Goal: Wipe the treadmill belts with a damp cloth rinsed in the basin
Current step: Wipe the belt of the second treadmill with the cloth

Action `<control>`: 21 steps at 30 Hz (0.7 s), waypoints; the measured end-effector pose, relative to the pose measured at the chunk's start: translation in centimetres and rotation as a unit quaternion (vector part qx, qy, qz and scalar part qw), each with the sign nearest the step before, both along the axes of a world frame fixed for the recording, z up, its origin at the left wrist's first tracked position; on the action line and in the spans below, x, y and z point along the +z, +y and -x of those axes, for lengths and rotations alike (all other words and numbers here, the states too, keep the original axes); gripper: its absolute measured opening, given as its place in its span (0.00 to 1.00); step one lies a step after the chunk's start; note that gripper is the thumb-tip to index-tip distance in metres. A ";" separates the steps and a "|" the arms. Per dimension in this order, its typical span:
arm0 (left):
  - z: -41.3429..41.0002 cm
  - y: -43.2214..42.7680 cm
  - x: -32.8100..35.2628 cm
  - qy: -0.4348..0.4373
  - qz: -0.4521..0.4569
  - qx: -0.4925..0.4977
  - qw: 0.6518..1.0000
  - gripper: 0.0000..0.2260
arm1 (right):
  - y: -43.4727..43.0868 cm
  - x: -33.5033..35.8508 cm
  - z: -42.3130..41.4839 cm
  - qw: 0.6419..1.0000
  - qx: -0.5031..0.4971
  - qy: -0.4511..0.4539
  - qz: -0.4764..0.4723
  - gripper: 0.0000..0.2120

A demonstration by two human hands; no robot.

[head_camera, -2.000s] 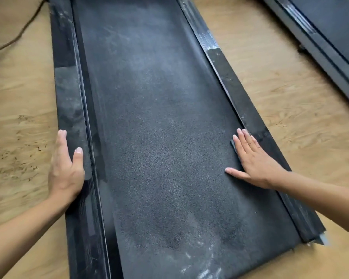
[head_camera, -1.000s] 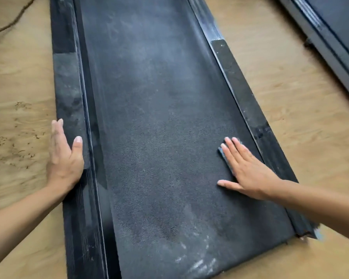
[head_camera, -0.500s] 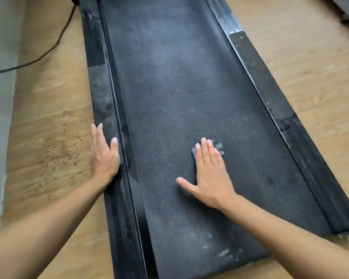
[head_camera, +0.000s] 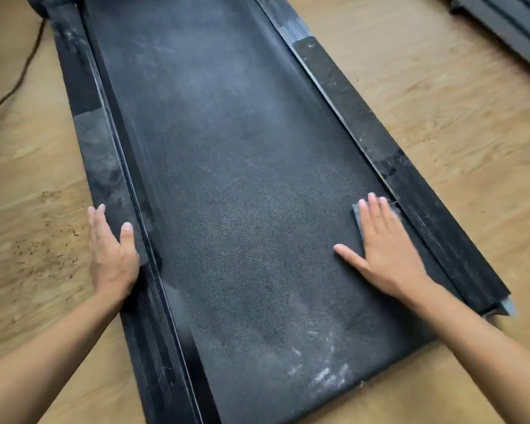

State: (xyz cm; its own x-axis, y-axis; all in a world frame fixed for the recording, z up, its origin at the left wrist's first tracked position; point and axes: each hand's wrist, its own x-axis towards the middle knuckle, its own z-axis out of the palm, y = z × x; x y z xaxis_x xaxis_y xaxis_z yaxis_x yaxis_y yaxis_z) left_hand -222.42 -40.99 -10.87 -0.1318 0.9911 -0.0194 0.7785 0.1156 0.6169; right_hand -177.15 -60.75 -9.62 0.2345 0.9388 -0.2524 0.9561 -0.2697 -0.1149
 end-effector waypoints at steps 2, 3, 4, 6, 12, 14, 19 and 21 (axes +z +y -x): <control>0.1 0.0 0.1 -0.008 0.000 0.005 1.000 0.27 | -0.7 0.2 -2.5 0.999 -0.033 0.003 0.010 0.53; 0.1 0.0 0.1 -0.016 -0.003 0.006 1.000 0.27 | -0.7 0.2 -2.1 0.999 -0.052 0.013 0.003 0.54; 0.1 -0.1 0.1 -0.025 -0.008 0.006 1.000 0.27 | -0.3 0.2 -0.8 0.997 -0.077 0.024 -0.006 0.56; 0.1 -0.2 0.1 -0.031 -0.013 0.006 0.999 0.27 | 1.1 0.4 3.7 0.996 -0.076 0.047 -0.009 0.58; -0.3 -0.4 0.7 -0.015 -0.013 0.016 1.000 0.27 | 0.6 -0.2 24.9 0.954 0.267 0.134 -0.019 0.55; -0.4 -0.4 0.7 -0.007 -0.010 0.016 1.000 0.27 | -1.3 -0.7 28.4 0.931 0.344 0.115 -0.025 0.54; -0.2 -0.2 0.4 0.006 -0.006 0.010 1.000 0.28 | -1.8 -1.1 22.6 0.941 0.323 0.091 -0.047 0.50; -0.1 -0.2 0.2 0.007 -0.004 0.006 1.000 0.27 | -1.5 -1.1 17.1 0.967 0.239 0.068 -0.056 0.49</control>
